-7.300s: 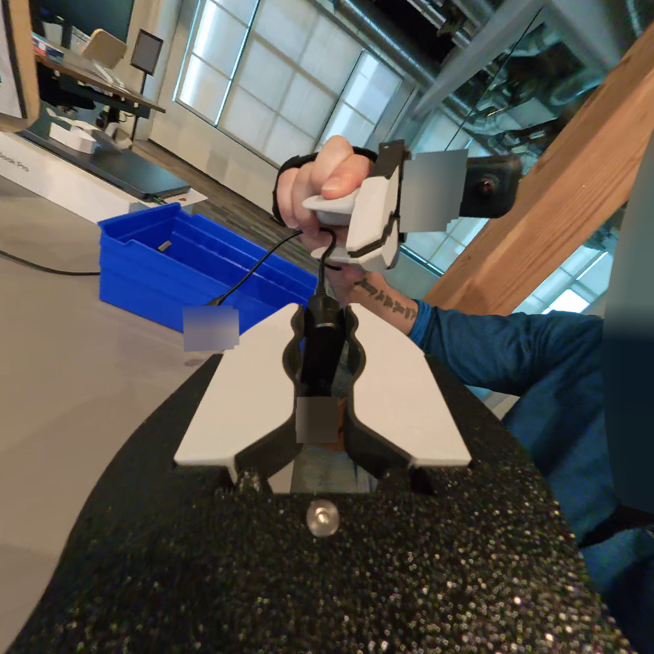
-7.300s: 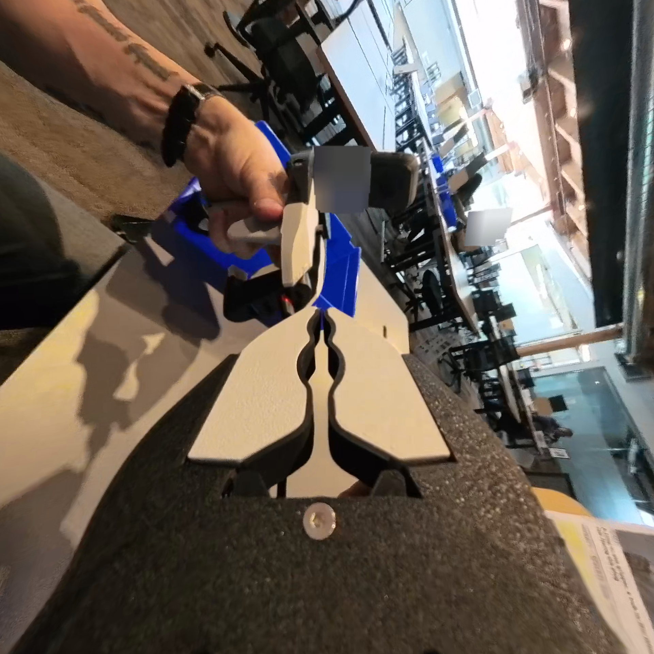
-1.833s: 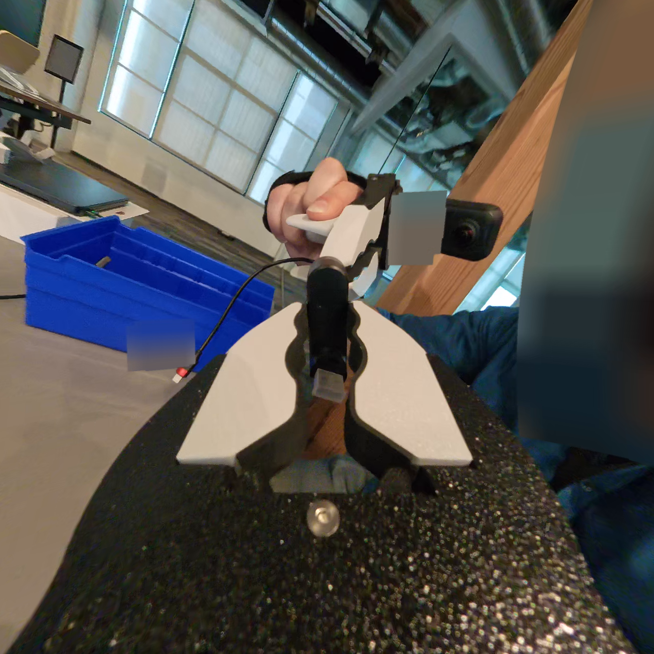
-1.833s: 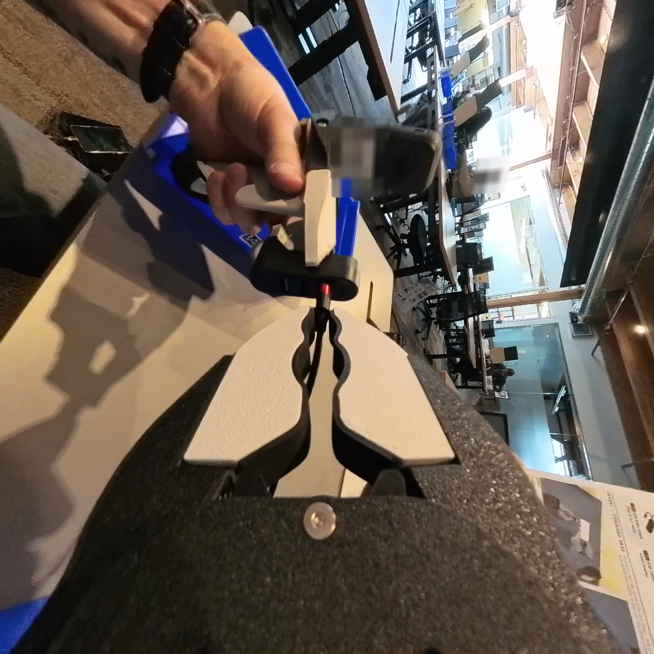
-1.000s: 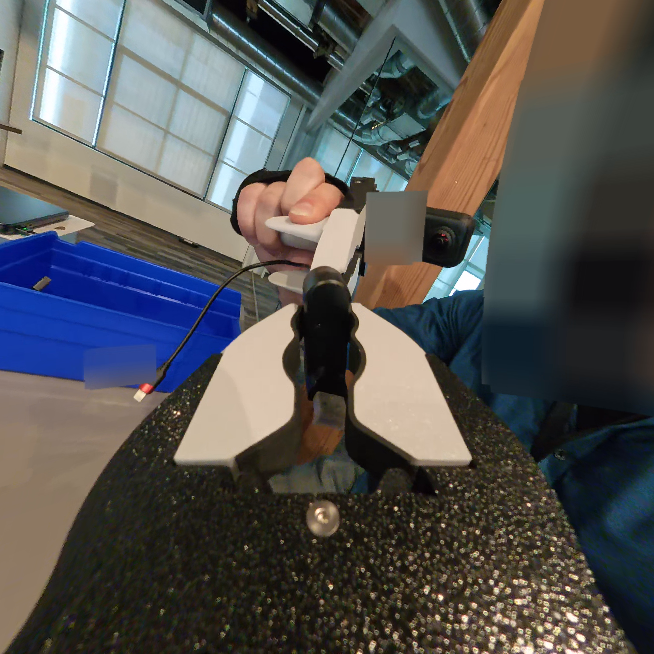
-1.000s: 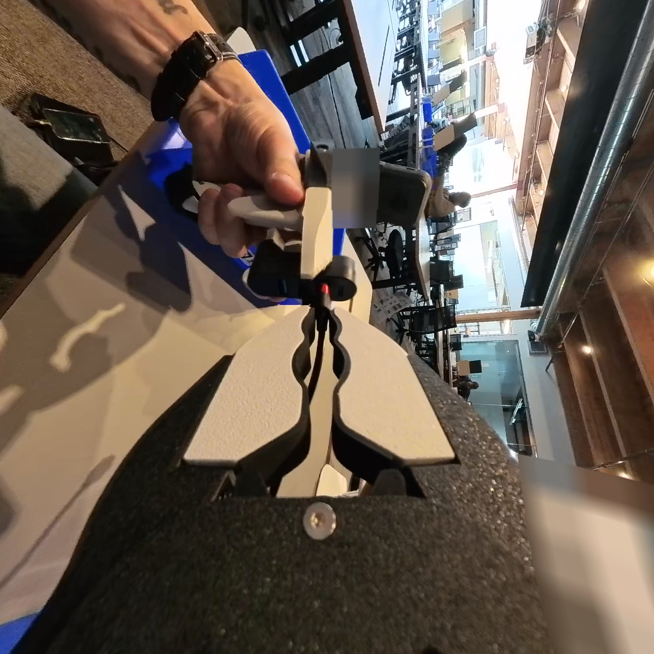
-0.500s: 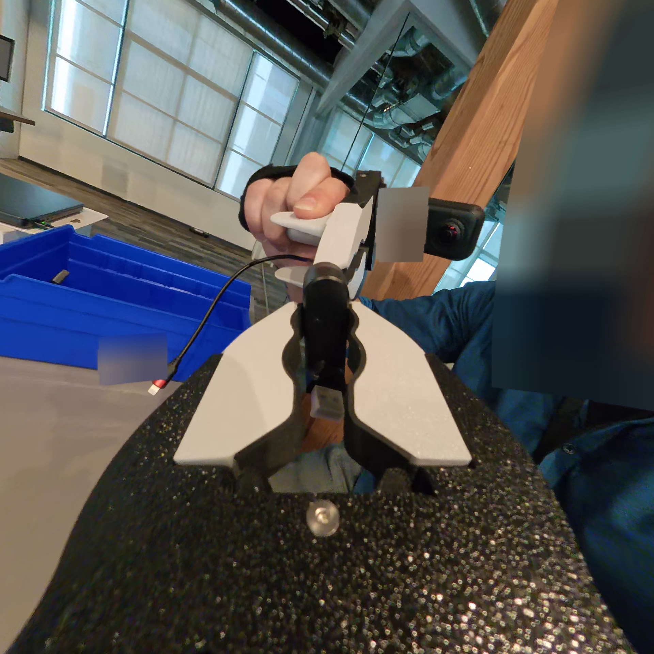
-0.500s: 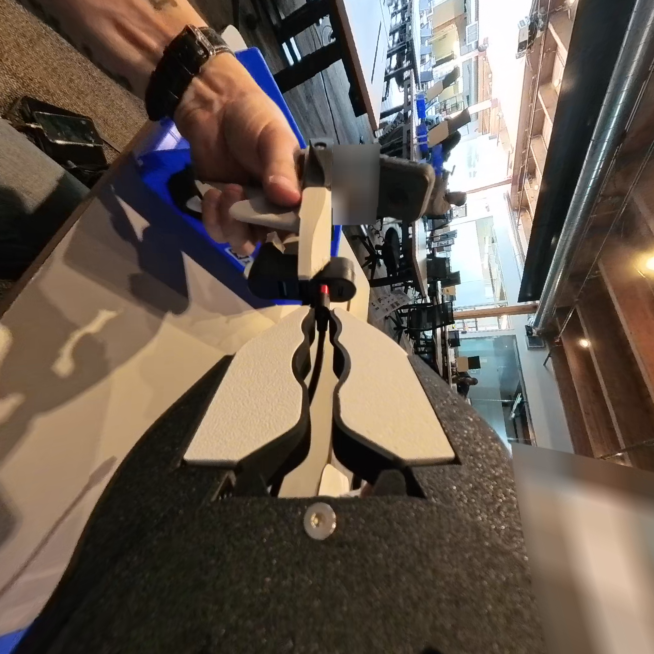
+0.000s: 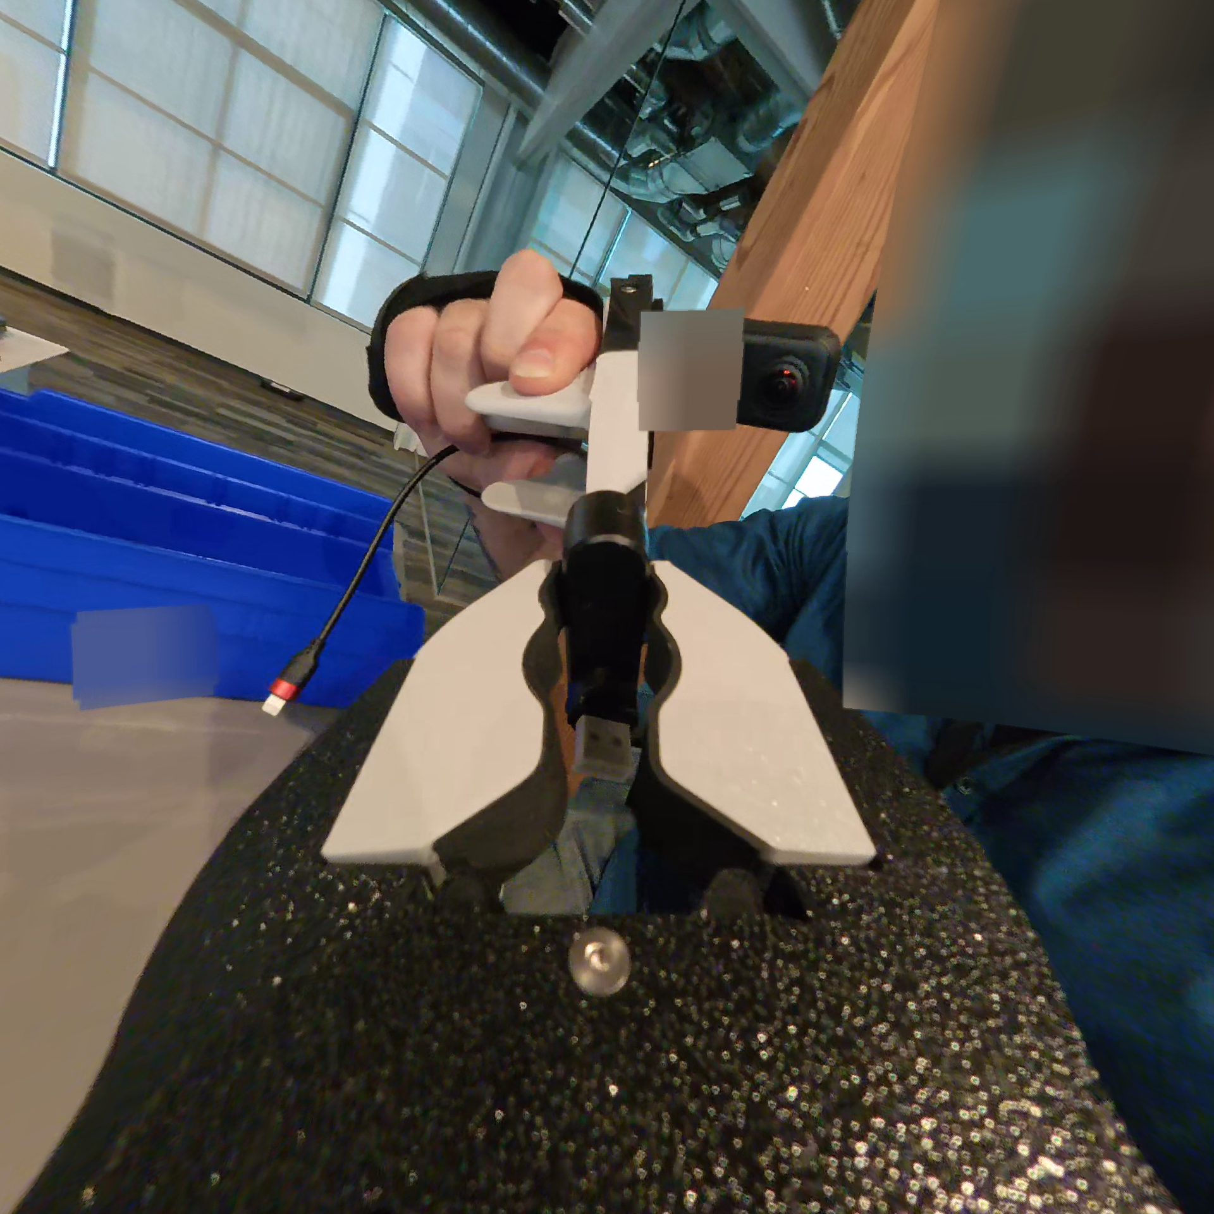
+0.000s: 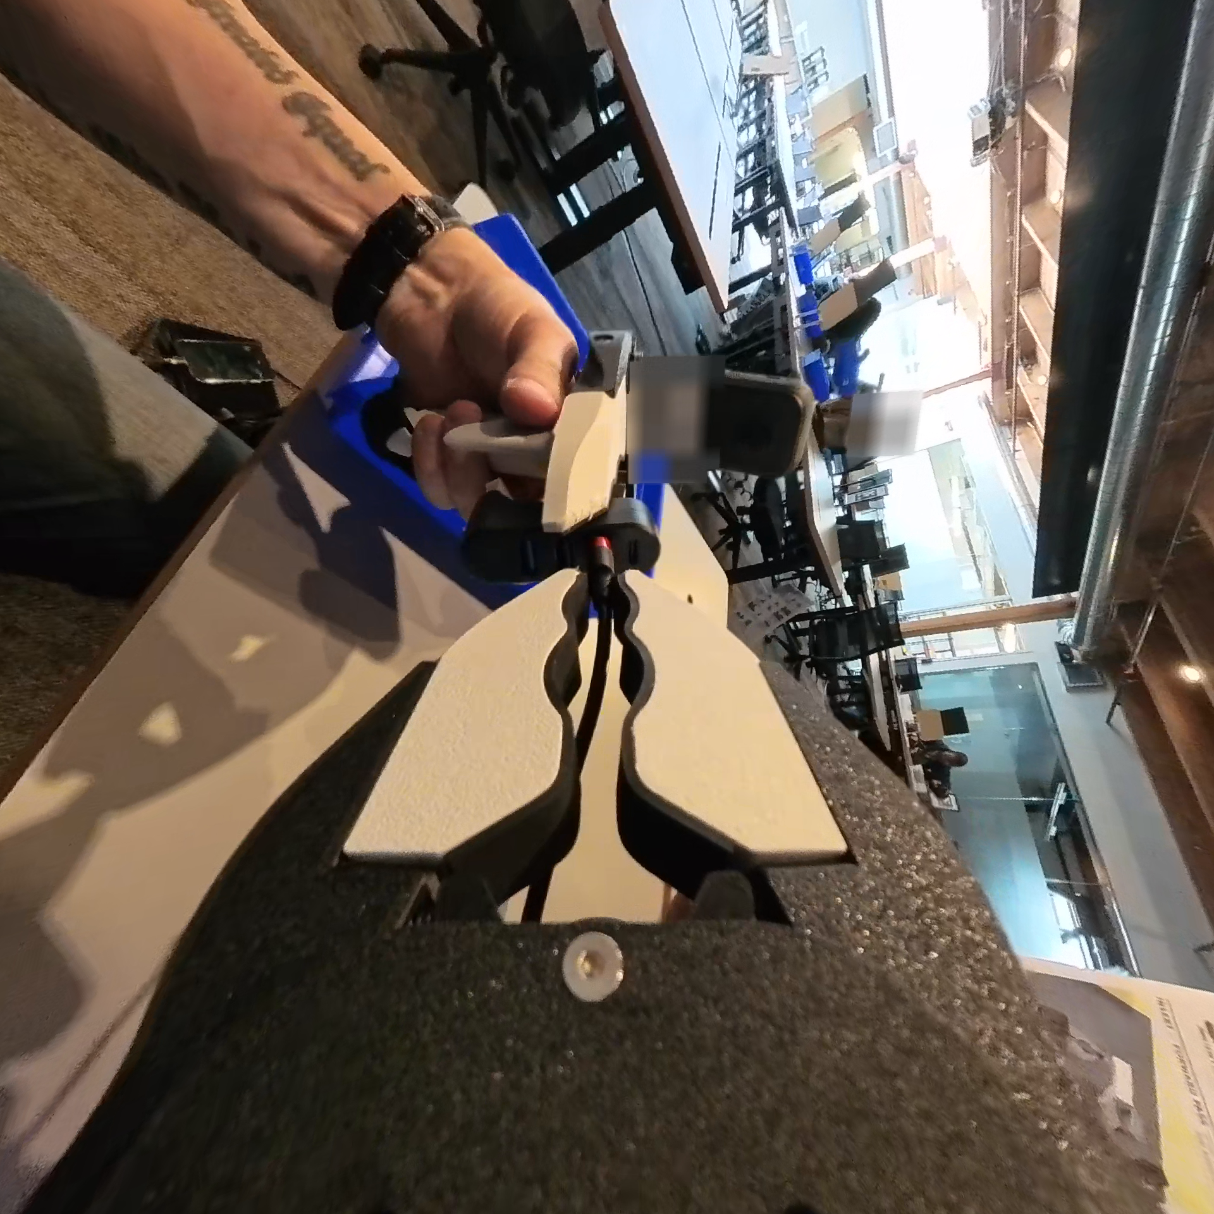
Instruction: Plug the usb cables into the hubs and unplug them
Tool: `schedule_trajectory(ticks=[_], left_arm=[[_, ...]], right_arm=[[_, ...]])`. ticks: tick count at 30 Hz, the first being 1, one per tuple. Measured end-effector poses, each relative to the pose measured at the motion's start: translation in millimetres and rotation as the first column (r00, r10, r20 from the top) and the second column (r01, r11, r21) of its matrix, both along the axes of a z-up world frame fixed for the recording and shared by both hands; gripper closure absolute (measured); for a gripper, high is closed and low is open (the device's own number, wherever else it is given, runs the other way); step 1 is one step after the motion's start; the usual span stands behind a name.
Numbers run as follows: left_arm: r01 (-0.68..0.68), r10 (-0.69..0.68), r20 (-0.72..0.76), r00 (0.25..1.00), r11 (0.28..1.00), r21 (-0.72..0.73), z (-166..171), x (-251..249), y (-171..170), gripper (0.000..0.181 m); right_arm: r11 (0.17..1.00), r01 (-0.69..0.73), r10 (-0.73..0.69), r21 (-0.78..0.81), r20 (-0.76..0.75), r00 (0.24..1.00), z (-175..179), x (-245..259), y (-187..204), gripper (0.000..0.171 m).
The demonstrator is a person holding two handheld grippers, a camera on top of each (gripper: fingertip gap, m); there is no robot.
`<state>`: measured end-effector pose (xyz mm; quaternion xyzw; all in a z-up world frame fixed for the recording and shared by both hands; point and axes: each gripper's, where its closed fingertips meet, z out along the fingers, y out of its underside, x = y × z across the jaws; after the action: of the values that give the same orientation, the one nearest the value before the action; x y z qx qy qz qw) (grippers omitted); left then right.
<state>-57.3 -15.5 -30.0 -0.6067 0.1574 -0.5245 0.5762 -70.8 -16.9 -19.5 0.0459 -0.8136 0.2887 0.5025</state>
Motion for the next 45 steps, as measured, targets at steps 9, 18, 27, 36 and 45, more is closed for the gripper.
schedule_trajectory(ticks=[9, 18, 27, 36, 45], left_arm=[[-0.007, 0.006, -0.012, 1.000, 0.999, -0.031, -6.4, -0.5, 3.7, 0.160], [-0.048, 0.038, -0.114, 0.993, 0.995, -0.084, -22.1, -0.1, 8.6, 0.161], [-0.222, 0.209, -0.224, 0.952, 0.974, -0.034, -24.9, -10.7, 26.5, 0.159], [-0.471, 0.597, -0.591, 0.543, 0.799, 0.374, -8.4, -39.0, 26.9, 0.160], [-0.419, 0.850, -0.525, 0.050, 0.495, 0.761, 19.3, -55.4, 22.1, 0.160]], right_arm=[[1.000, 0.013, -0.014, 0.014, 0.047, 0.999, -6.5, -2.3, 2.6, 0.165], [0.996, 0.029, -0.038, 0.084, 0.113, 0.993, -20.6, -4.7, 6.6, 0.165], [0.992, 0.120, -0.123, 0.035, 0.114, 0.986, -17.7, -22.1, 26.8, 0.139], [0.788, 0.276, -0.031, -0.550, 0.413, 0.910, 30.9, -15.8, 38.2, 0.137], [0.202, 0.497, 0.522, -0.844, 0.522, 0.675, 28.0, -8.6, 29.0, 0.147]])
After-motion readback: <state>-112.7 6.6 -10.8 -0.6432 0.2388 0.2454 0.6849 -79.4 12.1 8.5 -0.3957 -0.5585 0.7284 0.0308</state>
